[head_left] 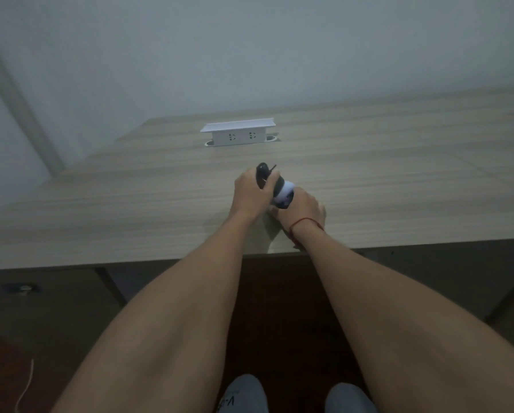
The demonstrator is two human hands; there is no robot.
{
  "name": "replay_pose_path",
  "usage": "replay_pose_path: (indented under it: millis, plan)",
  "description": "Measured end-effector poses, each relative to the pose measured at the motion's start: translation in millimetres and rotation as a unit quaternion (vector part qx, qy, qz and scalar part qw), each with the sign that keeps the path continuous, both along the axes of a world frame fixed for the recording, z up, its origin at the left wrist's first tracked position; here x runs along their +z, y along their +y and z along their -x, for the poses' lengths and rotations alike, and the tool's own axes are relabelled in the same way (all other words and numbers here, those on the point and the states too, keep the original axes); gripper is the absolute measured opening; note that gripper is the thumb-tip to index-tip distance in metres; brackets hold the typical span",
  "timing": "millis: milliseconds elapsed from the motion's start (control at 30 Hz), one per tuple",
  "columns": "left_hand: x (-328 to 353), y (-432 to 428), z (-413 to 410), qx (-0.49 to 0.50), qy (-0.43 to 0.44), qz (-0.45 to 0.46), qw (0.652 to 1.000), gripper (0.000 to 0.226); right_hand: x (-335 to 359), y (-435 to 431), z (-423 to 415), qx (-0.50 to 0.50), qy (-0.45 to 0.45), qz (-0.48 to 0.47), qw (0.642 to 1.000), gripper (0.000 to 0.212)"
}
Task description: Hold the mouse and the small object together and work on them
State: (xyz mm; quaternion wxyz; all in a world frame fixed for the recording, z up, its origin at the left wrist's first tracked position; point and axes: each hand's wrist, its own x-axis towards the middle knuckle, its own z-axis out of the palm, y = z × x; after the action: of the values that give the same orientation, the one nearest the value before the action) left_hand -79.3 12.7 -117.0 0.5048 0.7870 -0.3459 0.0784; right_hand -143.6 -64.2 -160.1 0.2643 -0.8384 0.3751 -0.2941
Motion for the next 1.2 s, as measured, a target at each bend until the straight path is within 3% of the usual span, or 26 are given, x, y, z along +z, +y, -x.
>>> replay_pose_path:
  millis: [200,300,400,567,767,900,1100,1200]
  plan:
    - [12.6,-4.0,-4.3,0.013,-0.027,-0.087,0.996,0.037,0.4,0.7,3.1,-0.01,-0.024,-0.044,0.999,0.039]
    - [12.1,-7.5,-1.6,-0.017,-0.027,-0.08,0.996,0.035,1.4,1.1,5.1,-0.012,-0.032,-0.052,0.998,0.039]
    - [5.2,-4.2,-6.0,0.035,-0.005,-0.078,0.996,0.037,2.9,1.8,7.8,-0.012,-0.024,-0.055,0.998,0.046]
    - [-9.3,2.9,-2.7,0.046,0.001,0.012,0.999,0.031,4.8,4.1,8.7,-0.021,-0.029,-0.049,0.998,0.047]
    - [-19.6,0.6,-11.9,0.114,0.02,-0.054,0.992,0.027,5.2,3.1,9.6,-0.007,-0.021,-0.053,0.998,0.058]
    - [-22.4,-2.9,-5.7,0.16,0.121,0.027,0.979,0.033,6.4,5.9,11.0,-0.006,-0.04,-0.042,0.998,0.052]
    - [-23.2,1.9,-5.6,0.109,0.15,0.024,0.982,0.036,12.9,5.8,12.4,-0.034,-0.055,-0.06,0.996,0.038]
    - [-20.3,8.8,-9.9,0.047,0.173,-0.004,0.984,0.025,14.7,4.7,12.3,-0.037,-0.046,-0.067,0.996,0.039]
